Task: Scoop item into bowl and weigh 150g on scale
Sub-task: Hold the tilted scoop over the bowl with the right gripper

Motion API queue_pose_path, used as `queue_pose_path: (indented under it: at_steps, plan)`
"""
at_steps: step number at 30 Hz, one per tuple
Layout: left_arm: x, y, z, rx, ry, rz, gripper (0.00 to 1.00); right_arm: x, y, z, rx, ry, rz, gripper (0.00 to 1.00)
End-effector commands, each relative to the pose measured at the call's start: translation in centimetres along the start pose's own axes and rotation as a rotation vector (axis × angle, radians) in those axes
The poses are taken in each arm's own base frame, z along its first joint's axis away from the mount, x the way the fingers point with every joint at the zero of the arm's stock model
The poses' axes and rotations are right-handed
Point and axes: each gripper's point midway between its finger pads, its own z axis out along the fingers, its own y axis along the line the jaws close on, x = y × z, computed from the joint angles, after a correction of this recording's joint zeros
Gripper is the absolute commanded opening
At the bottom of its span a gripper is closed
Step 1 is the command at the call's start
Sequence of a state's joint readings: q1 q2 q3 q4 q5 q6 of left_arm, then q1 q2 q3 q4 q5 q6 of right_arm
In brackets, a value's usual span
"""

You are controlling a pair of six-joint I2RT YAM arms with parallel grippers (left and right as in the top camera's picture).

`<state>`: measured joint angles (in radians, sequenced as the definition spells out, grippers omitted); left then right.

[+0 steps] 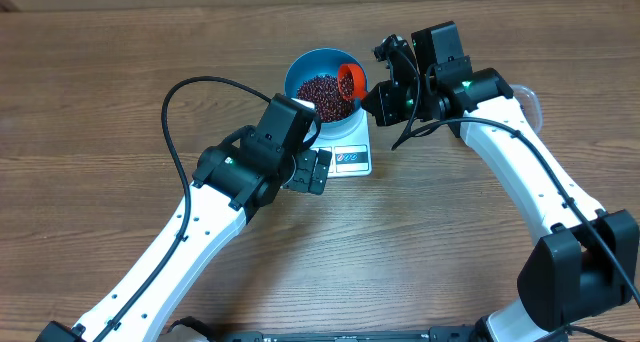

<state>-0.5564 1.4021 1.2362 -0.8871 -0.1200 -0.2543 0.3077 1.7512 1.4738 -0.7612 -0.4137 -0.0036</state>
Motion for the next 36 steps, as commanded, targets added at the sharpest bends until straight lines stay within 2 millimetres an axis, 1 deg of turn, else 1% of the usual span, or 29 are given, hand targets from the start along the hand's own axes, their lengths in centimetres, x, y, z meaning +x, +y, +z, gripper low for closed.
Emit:
queue_pose_path:
  at_steps: [1, 19, 22, 26, 36]
  plan:
    - [0.2, 0.0, -0.1, 0.002, 0.0, 0.015, 1.0, -1.5, 0.7, -1.6, -0.001, -0.054, -0.023, 0.04]
    - [0.2, 0.0, -0.1, 0.002, 0.0, 0.015, 1.0, -1.5, 1.3, -1.6, -0.033, -0.05, -0.024, 0.04]
    - [0.2, 0.0, -0.1, 0.002, 0.0, 0.015, 1.0, -0.9, 2.3, -1.5, -0.086, -0.033, -0.125, 0.04]
    - [0.2, 0.0, -0.1, 0.002, 0.0, 0.015, 1.0, -1.2, 1.4, -1.5, -0.039, -0.039, -0.039, 0.04]
    - [0.2, 0.0, -0.1, 0.002, 0.0, 0.015, 1.0, -1.2, 1.4, -1.6, -0.038, -0.04, -0.038, 0.04]
